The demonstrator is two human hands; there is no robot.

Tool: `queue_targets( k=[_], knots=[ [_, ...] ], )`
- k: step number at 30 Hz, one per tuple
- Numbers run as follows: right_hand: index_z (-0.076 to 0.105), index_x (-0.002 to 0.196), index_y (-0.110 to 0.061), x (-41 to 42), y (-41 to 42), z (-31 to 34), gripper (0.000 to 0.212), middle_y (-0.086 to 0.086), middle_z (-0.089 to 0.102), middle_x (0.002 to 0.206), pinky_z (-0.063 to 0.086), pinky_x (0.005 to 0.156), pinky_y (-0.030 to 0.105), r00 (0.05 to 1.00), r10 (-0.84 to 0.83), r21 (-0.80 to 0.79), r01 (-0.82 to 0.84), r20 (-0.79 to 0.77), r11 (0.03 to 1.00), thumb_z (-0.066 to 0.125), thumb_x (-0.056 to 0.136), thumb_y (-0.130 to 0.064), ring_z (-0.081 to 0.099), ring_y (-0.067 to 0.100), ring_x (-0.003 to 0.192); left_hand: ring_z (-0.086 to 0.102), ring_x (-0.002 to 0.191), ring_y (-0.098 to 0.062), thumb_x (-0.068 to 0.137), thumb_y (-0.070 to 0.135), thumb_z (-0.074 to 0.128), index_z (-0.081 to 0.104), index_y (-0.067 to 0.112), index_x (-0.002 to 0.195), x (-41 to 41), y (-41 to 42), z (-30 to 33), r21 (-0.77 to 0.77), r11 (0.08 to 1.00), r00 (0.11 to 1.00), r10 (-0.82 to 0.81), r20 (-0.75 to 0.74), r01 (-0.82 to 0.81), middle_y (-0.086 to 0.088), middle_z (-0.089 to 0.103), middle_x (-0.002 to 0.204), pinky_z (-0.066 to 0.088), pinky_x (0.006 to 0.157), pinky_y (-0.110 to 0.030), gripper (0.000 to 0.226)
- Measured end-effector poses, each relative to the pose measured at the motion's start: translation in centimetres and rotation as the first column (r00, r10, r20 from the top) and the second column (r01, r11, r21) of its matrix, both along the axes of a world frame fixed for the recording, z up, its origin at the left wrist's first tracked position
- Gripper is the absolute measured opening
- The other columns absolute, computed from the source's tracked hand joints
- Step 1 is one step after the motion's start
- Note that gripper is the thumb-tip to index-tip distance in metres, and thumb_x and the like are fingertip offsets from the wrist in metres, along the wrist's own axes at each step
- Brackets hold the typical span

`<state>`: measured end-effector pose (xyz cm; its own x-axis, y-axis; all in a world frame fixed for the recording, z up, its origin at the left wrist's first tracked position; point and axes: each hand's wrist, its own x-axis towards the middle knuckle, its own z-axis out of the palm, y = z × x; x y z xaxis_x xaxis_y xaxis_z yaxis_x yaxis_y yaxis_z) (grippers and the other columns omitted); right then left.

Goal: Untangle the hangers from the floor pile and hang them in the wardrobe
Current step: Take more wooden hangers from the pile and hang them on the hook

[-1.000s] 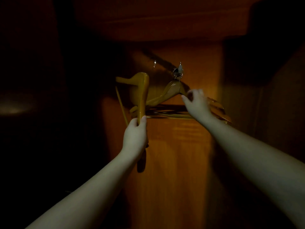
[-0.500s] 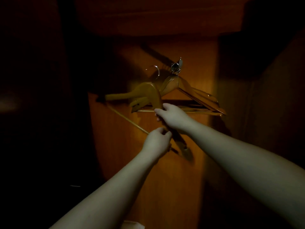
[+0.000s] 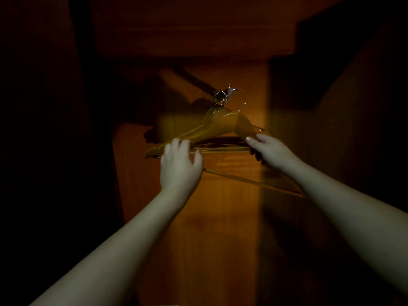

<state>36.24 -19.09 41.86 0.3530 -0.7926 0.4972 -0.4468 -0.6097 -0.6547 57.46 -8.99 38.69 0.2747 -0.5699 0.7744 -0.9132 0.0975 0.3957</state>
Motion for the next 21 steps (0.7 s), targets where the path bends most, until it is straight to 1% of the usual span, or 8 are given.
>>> queue_targets(
  k=[2, 4, 7, 10, 12, 15, 18, 21],
  knots=[
    [0.057, 0.086, -0.019, -1.1, -0.1, 0.5, 0.029, 0.000, 0.057, 0.074, 0.038, 0.060, 0.030, 0.999, 0.003, 0.056, -0.005, 0.037, 0.998, 0.045, 0.101, -0.040, 0.052, 0.018, 0.066, 0.037, 0.133, -0.022, 0.099, 0.042, 0.045, 0.048, 0.015, 0.137, 0.2, -0.8, 0.5, 0.039, 0.998, 0.996, 0.047, 0.076, -0.050, -0.005, 0.045, 0.140, 0.029, 0.111, -0.040, 0.047],
    [0.058, 0.094, -0.017, -2.0, -0.1, 1.0, 0.025, 0.003, 0.057, 0.077, 0.038, 0.060, 0.030, 0.998, 0.030, 0.102, -0.037, 0.062, 0.994, 0.045, 0.101, -0.037, 0.051, 0.019, 0.068, 0.034, 0.136, -0.023, 0.099, 0.048, 0.042, 0.043, 0.016, 0.142, 0.1, -1.6, 0.8, 0.056, 0.995, 0.985, 0.068, 0.160, -0.078, -0.005, 0.043, 0.144, 0.026, 0.112, -0.042, 0.053],
    [0.056, 0.106, -0.014, -3.0, 0.2, 2.0, 0.022, 0.008, 0.058, 0.084, 0.039, 0.061, 0.027, 0.997, 0.058, 0.125, -0.065, 0.060, 0.990, 0.045, 0.101, -0.032, 0.051, 0.020, 0.071, 0.039, 0.133, -0.024, 0.099, 0.052, 0.039, 0.045, 0.019, 0.141, 0.3, -2.6, 1.4, 0.092, 0.988, 0.971, 0.104, 0.215, -0.126, -0.003, 0.049, 0.140, 0.027, 0.110, -0.044, 0.053],
    [0.056, 0.117, -0.001, -3.6, -0.4, 2.8, 0.042, 0.015, 0.061, 0.096, 0.045, 0.068, 0.034, 0.998, 0.064, 0.099, -0.064, 0.007, 0.993, 0.047, 0.099, -0.037, 0.055, 0.029, 0.085, 0.050, 0.119, -0.023, 0.099, 0.047, 0.044, 0.052, 0.020, 0.133, 0.7, -3.6, 1.9, 0.113, 0.990, 0.980, 0.065, 0.188, -0.087, -0.002, 0.059, 0.125, 0.038, 0.101, -0.042, 0.044],
    [0.057, 0.119, -0.006, -3.7, -1.3, 3.2, 0.041, 0.010, 0.062, 0.097, 0.049, 0.077, 0.042, 0.997, 0.031, 0.025, -0.029, -0.077, 0.999, 0.048, 0.098, -0.040, 0.059, 0.030, 0.090, 0.053, 0.115, -0.022, 0.099, 0.046, 0.046, 0.054, 0.020, 0.132, 0.8, -4.4, 2.3, 0.120, 0.991, 0.985, 0.038, 0.168, -0.058, -0.002, 0.061, 0.121, 0.042, 0.097, -0.041, 0.043],
    [0.051, 0.132, -0.016, -3.7, -3.5, 3.8, 0.043, 0.003, 0.061, 0.111, 0.045, 0.078, 0.033, 0.961, -0.135, -0.193, 0.089, -0.242, 0.977, 0.054, 0.096, -0.040, 0.057, 0.022, 0.097, 0.053, 0.112, -0.022, 0.099, 0.044, 0.045, 0.054, 0.019, 0.132, 0.7, -5.6, 3.4, 0.098, 0.990, 0.980, 0.078, 0.183, -0.097, -0.002, 0.061, 0.118, 0.042, 0.093, -0.040, 0.042],
    [0.042, 0.142, -0.016, -3.2, -5.5, 4.5, 0.054, 0.008, 0.055, 0.131, 0.038, 0.083, 0.027, 0.954, -0.227, -0.331, 0.154, -0.196, 0.931, 0.058, 0.095, -0.038, 0.052, 0.018, 0.109, 0.053, 0.113, -0.023, 0.100, 0.044, 0.045, 0.055, 0.019, 0.132, 0.5, -6.9, 4.8, 0.060, 0.989, 0.977, 0.124, 0.176, -0.136, -0.004, 0.061, 0.119, 0.042, 0.092, -0.041, 0.042],
    [0.040, 0.144, -0.019, -2.7, -7.4, 5.6, 0.057, 0.007, 0.053, 0.136, 0.039, 0.085, 0.026, 0.965, -0.230, -0.356, 0.173, -0.126, 0.918, 0.058, 0.094, -0.040, 0.052, 0.022, 0.119, 0.053, 0.116, -0.024, 0.099, 0.043, 0.047, 0.054, 0.019, 0.135, 0.3, -8.2, 6.0, 0.017, 0.985, 0.973, 0.166, 0.158, -0.171, -0.004, 0.061, 0.123, 0.042, 0.093, -0.041, 0.043]
  ],
)
